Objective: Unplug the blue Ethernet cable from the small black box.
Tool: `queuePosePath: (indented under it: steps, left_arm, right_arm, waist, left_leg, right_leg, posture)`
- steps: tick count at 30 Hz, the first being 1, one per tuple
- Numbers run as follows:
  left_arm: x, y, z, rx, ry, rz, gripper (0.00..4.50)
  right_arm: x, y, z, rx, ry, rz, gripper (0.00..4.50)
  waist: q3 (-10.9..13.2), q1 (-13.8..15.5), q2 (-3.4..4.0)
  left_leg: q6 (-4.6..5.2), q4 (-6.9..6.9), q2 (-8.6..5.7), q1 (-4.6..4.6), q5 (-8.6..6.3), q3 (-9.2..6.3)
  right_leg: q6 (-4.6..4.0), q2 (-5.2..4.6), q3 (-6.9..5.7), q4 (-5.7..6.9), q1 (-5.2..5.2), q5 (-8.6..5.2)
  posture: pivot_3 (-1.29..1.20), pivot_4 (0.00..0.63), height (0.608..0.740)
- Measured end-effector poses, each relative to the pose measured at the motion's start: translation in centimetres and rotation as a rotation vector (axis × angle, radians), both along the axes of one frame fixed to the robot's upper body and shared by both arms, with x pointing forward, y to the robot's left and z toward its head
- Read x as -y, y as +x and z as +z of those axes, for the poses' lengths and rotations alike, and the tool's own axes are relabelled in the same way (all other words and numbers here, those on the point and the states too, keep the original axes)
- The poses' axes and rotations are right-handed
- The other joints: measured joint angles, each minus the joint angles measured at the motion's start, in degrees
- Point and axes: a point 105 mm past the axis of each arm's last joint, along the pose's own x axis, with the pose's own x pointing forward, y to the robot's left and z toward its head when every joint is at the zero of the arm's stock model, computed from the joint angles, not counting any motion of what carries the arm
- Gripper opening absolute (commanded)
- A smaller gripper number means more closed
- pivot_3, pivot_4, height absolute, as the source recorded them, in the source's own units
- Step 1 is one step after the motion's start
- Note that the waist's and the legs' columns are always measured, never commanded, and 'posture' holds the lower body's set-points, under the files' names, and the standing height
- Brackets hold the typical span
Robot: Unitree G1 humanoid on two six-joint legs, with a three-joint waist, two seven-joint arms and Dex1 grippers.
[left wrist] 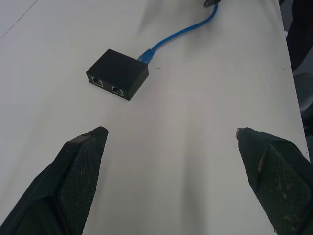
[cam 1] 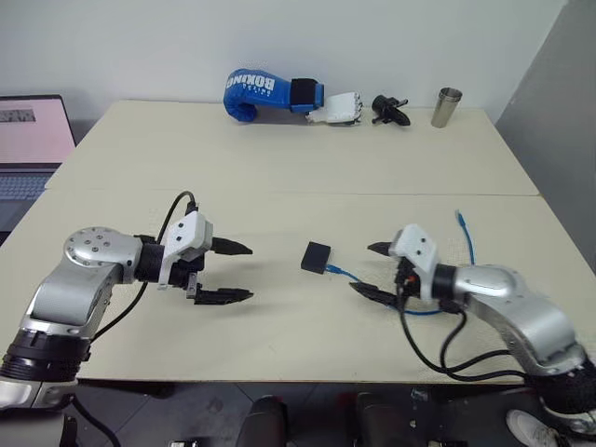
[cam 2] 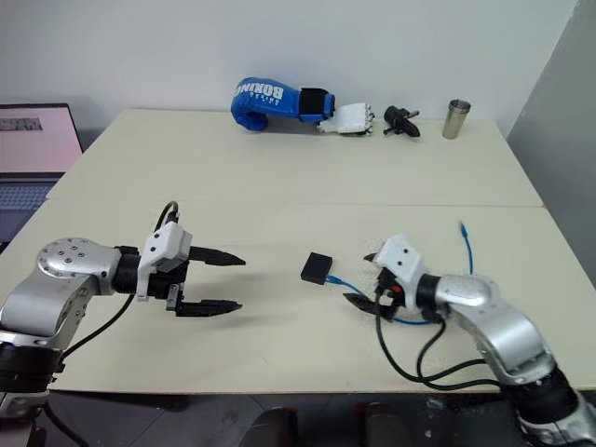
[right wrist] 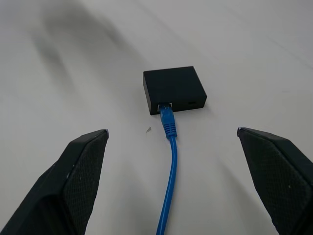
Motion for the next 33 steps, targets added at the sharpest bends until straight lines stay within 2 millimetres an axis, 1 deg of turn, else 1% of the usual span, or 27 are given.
queuePosePath:
  steps: [3,8,11,14,15,18,21,23,27,28,29,30,31,32,33]
  left_arm:
    - [0.0,0.2,0.0,0.008,0.008,-0.016,4.50]
    - [0.3,0.3,0.1,0.010,0.012,-0.045,4.50]
    - [0.5,0.0,-0.2,-0.004,0.018,-0.068,4.50]
    - [0.8,-0.1,-0.3,-0.004,0.015,-0.080,4.50]
    - [0.8,-0.1,-0.3,-0.002,0.016,-0.082,4.50]
    - [0.8,-0.1,-0.3,0.008,0.020,-0.086,4.50]
    - [0.7,0.0,-0.3,0.008,0.017,-0.085,4.50]
    - [0.7,0.0,-0.4,0.007,0.016,-0.083,4.50]
    - [0.7,0.1,-0.5,0.012,0.014,-0.081,4.50]
    - [0.6,0.2,-0.6,0.012,0.018,-0.077,4.50]
    - [0.6,0.2,-0.6,0.012,0.018,-0.077,4.50]
    - [0.6,0.2,-0.6,0.011,0.017,-0.076,4.50]
    - [0.6,0.2,-0.7,0.011,0.016,-0.075,4.50]
    - [0.6,0.3,-0.7,0.011,0.015,-0.075,4.50]
    - [0.6,0.3,-0.7,0.010,0.014,-0.074,4.50]
  right_arm:
    - [-0.3,0.7,-1.4,-0.023,-0.036,0.004,4.48]
    - [-0.7,2.2,-2.5,-0.022,-0.046,-0.009,4.48]
    - [-1.3,2.6,-3.3,-0.035,-0.037,0.004,4.48]
    - [-2.0,2.9,-3.3,-0.036,-0.028,0.022,4.48]
    - [-2.1,2.9,-3.4,-0.035,-0.029,0.025,4.31]
    - [-2.0,3.1,-4.0,-0.048,-0.037,0.023,4.31]
    - [-2.1,3.2,-3.9,-0.047,-0.045,0.033,4.31]
    - [-2.2,3.1,-4.0,-0.051,-0.043,0.040,3.97]
    - [-2.3,3.0,-4.0,-0.056,-0.042,0.049,3.13]
    - [-2.4,3.1,-4.0,-0.053,-0.044,0.048,2.80]
    - [-2.4,3.1,-4.0,-0.052,-0.045,0.047,2.65]
    - [-2.5,3.1,-4.0,-0.049,-0.045,0.046,2.34]
    - [-2.6,3.1,-4.0,-0.048,-0.043,0.046,2.18]
    - [-2.7,3.1,-4.0,-0.048,-0.041,0.046,1.85]
    - [-2.7,3.1,-4.0,-0.047,-0.041,0.046,1.67]
  waist:
    - [0.01,0.00,0.01]
    - [0.01,-0.04,0.01]
    - [0.01,-0.07,0.01]
    - [0.01,-0.07,0.02]
    - [0.01,-0.07,0.02]
    - [0.01,-0.06,0.02]
    - [0.01,-0.07,0.02]
    - [0.01,-0.07,0.02]
    - [0.01,-0.07,0.02]
    - [0.01,-0.07,0.02]
    - [0.01,-0.07,0.02]
    - [0.01,-0.07,0.02]
    - [0.01,-0.07,0.02]
    - [0.01,-0.07,0.02]
    - [0.01,-0.07,0.02]
  left_leg:
    - [0.00,0.01,0.00,-0.03,0.00,0.00]
    - [0.00,0.01,0.01,-0.02,0.00,0.00]
    - [0.00,0.00,0.01,-0.03,0.00,0.00]
    - [0.00,0.01,0.02,-0.03,0.00,0.00]
    - [0.00,0.01,0.01,-0.03,0.00,0.00]
    - [0.00,0.01,0.01,-0.03,0.00,0.01]
    - [0.00,0.01,0.01,-0.02,0.00,0.00]
    - [0.00,0.01,0.01,-0.02,0.00,-0.01]
    - [0.00,0.01,0.01,-0.02,0.00,0.00]
    - [0.00,0.01,0.01,-0.02,0.00,0.00]
    - [0.00,0.01,0.01,-0.02,0.00,-0.01]
    - [0.00,0.01,0.01,-0.02,0.00,-0.01]
    - [0.00,0.01,0.01,-0.02,0.00,0.00]
    - [0.00,0.01,0.01,-0.02,0.00,0.00]
    - [0.00,0.02,0.01,-0.02,0.00,0.00]
  right_leg:
    - [0.00,0.00,-0.01,0.01,-0.03,0.00]
    - [0.00,0.00,-0.02,0.06,-0.04,0.00]
    - [0.00,0.00,-0.01,0.09,-0.07,0.00]
    - [-0.01,0.00,-0.02,0.12,-0.09,0.00]
    - [-0.01,0.00,-0.01,0.12,-0.09,0.00]
    - [-0.01,0.00,0.00,0.12,-0.09,0.00]
    - [-0.01,0.00,-0.02,0.12,-0.08,0.00]
    - [-0.01,0.00,-0.02,0.12,-0.09,0.00]
    - [-0.01,0.00,-0.02,0.13,-0.09,0.00]
    - [-0.01,0.00,-0.02,0.13,-0.09,0.00]
    - [-0.01,0.00,-0.02,0.13,-0.09,0.00]
    - [-0.01,0.00,-0.02,0.13,-0.08,0.00]
    - [-0.01,0.01,-0.02,0.13,-0.08,0.00]
    - [-0.01,0.00,-0.02,0.14,-0.09,0.00]
    - [-0.01,0.00,-0.02,0.14,-0.08,0.00]
  posture:
    - [0.00,0.150,0.740]
    - [0.00,0.150,0.740]
    - [0.00,0.150,0.740]
    - [0.00,0.150,0.740]
    - [0.00,0.150,0.740]
    - [0.00,0.150,0.740]
    - [0.00,0.150,0.740]
    - [0.00,0.150,0.740]
    - [0.00,0.150,0.740]
    - [0.00,0.150,0.740]
    - [0.00,0.150,0.740]
    - [0.00,0.150,0.740]
    - [0.00,0.150,0.740]
    - [0.00,0.150,0.740]
    - [0.00,0.150,0.740]
